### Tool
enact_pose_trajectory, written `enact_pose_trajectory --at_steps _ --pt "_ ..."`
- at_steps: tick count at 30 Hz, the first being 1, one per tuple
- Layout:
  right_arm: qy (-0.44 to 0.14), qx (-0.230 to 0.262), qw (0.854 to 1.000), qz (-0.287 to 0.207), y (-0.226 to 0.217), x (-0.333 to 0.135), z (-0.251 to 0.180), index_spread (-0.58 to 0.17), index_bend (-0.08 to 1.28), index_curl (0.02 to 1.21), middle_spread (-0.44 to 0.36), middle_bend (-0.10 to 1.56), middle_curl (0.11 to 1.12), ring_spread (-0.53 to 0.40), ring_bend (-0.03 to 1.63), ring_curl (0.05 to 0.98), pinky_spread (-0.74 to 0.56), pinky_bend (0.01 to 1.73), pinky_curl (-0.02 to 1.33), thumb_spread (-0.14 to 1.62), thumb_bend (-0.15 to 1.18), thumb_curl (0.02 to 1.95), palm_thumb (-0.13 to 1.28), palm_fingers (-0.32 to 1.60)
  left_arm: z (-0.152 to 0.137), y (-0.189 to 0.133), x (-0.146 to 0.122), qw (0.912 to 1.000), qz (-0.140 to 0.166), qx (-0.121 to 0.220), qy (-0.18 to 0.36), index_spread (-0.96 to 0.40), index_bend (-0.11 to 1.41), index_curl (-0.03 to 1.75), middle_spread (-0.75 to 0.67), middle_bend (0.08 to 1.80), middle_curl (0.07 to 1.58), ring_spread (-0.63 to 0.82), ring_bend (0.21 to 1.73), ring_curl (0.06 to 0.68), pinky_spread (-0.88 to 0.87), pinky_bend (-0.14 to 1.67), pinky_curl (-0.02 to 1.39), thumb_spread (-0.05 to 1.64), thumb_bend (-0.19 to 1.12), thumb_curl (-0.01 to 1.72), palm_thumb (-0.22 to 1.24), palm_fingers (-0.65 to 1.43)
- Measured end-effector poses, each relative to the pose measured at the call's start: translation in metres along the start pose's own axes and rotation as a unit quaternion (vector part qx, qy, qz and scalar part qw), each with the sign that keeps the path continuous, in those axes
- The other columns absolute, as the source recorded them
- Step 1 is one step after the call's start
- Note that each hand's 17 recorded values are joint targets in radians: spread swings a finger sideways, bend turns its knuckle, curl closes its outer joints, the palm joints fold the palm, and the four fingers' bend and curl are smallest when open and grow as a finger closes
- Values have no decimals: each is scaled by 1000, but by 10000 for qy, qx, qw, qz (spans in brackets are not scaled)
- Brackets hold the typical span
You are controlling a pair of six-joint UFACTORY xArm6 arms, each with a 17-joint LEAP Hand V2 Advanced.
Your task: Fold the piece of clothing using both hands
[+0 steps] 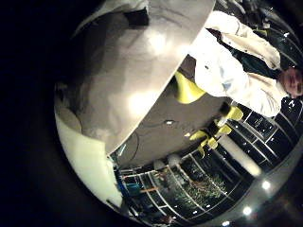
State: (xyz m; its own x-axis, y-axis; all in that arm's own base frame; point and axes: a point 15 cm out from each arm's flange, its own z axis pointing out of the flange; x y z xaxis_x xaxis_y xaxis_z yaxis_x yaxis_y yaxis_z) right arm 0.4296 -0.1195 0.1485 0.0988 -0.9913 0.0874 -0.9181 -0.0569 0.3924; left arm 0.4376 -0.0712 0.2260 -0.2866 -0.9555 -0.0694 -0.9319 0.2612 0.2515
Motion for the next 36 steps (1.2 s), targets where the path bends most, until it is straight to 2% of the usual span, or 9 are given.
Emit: enact_pose_trajectory --at_steps 3,10,18,23,27,31,36 --pt "29 6 9999 170 9 26 0 -363 951 733 -181 1169 761 -241 1334 587 -210 1284 592 1118 103 530 1011 1095 14 6 -3 9999 -39 -89 28 -61 179 417 31 196 456 100 652 247 181 292 391 1146 -21 335 456 243" --pt "-2 271 9969 742 39 83 -18 -342 1031 824 -172 1254 819 -238 1399 659 -184 1330 708 1166 74 577 1012 991 54 13 -1 9996 -141 -105 212 -61 180 412 31 194 446 110 643 243 190 284 384 1162 -19 328 449 251" --pt "144 871 9941 624 42 69 -72 -332 1062 876 -164 1306 849 -237 1442 706 -170 1339 810 1193 48 623 1018 935 71 7 20 9992 -82 -74 380 -61 180 410 31 195 440 114 635 238 196 273 378 1171 -18 326 454 263" --pt "51 1437 9888 402 42 30 -120 -328 1079 900 -163 1324 861 -235 1457 728 -167 1334 875 1212 31 646 1018 906 74 9 24 9989 -74 -71 457 -61 177 407 23 200 437 103 636 238 185 271 376 1173 -17 324 457 279" --pt "61 1873 9823 -32 42 -19 -160 -326 1092 917 -165 1340 870 -238 1465 746 -167 1326 930 1223 17 664 1020 885 67 11 19 9988 -16 -6 492 -69 181 406 18 196 436 92 631 236 181 270 375 1180 -16 324 463 284" --pt "76 2218 9726 -698 43 -91 -193 -324 1098 926 -166 1346 873 -238 1467 759 -167 1318 971 1222 6 678 1030 880 34 26 2 9981 -86 241 564 -88 196 413 -1 201 437 61 634 233 155 260 369 1184 -17 323 465 329" --pt "209 2462 9553 -1624 43 -192 -221 -321 1106 932 -166 1349 875 -239 1462 770 -167 1304 1009 1223 -3 694 1040 883 -4 69 -32 9968 -246 318 697 -115 193 430 -48 228 448 13 623 228 129 232 361 1186 -18 322 465 380"
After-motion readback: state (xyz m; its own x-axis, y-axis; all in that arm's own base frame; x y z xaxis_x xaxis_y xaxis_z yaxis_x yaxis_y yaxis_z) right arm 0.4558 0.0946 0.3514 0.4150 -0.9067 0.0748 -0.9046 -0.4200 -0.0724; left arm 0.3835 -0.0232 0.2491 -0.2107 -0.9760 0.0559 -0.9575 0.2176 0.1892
